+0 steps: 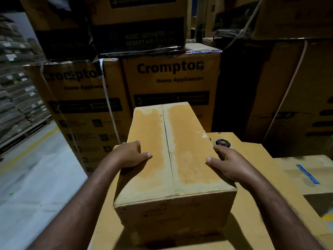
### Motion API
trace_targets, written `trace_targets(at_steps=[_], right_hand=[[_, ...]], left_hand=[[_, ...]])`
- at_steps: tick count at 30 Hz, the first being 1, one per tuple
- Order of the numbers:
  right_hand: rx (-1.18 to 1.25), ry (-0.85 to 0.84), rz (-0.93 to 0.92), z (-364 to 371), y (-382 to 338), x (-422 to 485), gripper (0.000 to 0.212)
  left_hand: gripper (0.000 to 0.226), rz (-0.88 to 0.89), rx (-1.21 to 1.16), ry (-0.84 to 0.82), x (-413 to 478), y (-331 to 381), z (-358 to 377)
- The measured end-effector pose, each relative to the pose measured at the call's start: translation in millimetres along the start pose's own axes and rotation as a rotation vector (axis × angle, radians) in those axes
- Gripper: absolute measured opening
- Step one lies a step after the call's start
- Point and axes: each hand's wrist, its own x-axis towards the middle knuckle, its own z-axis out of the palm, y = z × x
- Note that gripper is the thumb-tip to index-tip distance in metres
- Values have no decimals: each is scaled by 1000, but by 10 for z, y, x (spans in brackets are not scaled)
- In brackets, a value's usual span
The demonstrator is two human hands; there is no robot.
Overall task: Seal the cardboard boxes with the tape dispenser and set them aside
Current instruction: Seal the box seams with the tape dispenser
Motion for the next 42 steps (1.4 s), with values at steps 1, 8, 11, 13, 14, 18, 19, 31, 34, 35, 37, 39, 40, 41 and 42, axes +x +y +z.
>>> trace_targets(at_steps=[1,8,11,13,14,18,19,31,34,35,37,39,40,41,42], right_hand=[[8,26,14,-21,-8,42,58],[256,97,83,74,51,266,35],[408,53,144,-3,141,337,14],[434,128,210,-29,268,432,27],[427,181,275,-14,367,516,29],[301,245,542,186,966,993,24],[268,228,579,245,1126,1112,21],[434,162,619,671,1351,1759,22],[604,158,586,472,1326,1805,15],[650,161,567,358,1315,1833,19],[793,192,519,93,1215,1841,27],[897,243,451,-167,1072,1800,25],[899,262,408,-293,967,1747,25],[887,268,351,-391,870,1693,28],[861,290,285,-495,752,1616,30]], left_hand=[[66,19,52,-42,109,35,-34],[80,403,260,-90,753,605,92],[81,524,304,-126,884,927,194],[82,603,299,-117,927,1121,230],[83,650,291,-115,928,1204,239],[80,838,178,-129,897,1403,346],[79,850,146,-133,895,1415,380],[71,768,-56,-152,972,1341,376],[65,725,-97,-184,985,1369,305],[61,708,-114,-192,982,1392,259],[51,651,-190,-207,961,1458,145],[38,563,-334,-190,943,1522,50],[31,523,-414,-162,941,1566,15],[23,478,-495,-141,945,1593,5],[22,445,-589,-151,946,1627,-27]])
